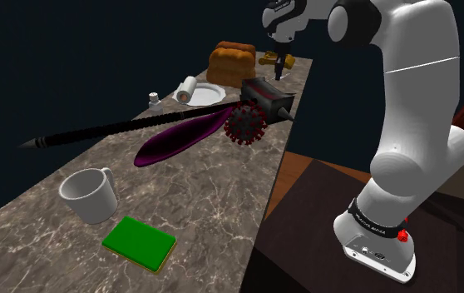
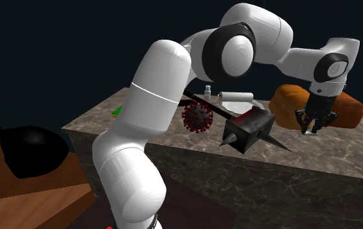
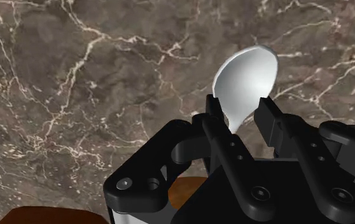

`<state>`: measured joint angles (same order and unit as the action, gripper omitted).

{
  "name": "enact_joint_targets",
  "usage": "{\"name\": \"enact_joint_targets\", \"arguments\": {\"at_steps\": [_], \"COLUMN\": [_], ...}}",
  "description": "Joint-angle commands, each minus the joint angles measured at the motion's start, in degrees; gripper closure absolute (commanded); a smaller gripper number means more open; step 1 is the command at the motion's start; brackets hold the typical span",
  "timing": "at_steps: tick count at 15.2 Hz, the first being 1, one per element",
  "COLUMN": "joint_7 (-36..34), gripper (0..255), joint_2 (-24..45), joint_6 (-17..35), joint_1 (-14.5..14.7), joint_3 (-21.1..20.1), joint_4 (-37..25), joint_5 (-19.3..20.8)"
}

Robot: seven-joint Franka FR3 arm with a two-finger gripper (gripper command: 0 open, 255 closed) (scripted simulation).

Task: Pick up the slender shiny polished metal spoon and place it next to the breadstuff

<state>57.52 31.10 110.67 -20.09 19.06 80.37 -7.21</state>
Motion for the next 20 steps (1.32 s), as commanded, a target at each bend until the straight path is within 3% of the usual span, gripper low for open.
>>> {"name": "enact_joint_targets", "arguments": {"at_steps": [1, 8, 17, 18, 20], "joint_7": [0.06, 0.29, 0.31, 0.30, 0.30], "gripper": [255, 255, 255, 0, 0], "joint_2": [0.40, 2.05, 2.18, 2.18, 2.18], "joint_6": [1.43, 5.91, 6.20, 6.19, 6.18], "joint_1": [0.12, 0.10, 0.10, 0.10, 0.10], "joint_3": [-0.19, -0.54, -0.56, -0.56, -0.56], "joint_4": [1.13, 4.03, 4.19, 4.19, 4.16], "joint_5": [-0.19, -0.76, -0.81, -0.81, -0.81]}}
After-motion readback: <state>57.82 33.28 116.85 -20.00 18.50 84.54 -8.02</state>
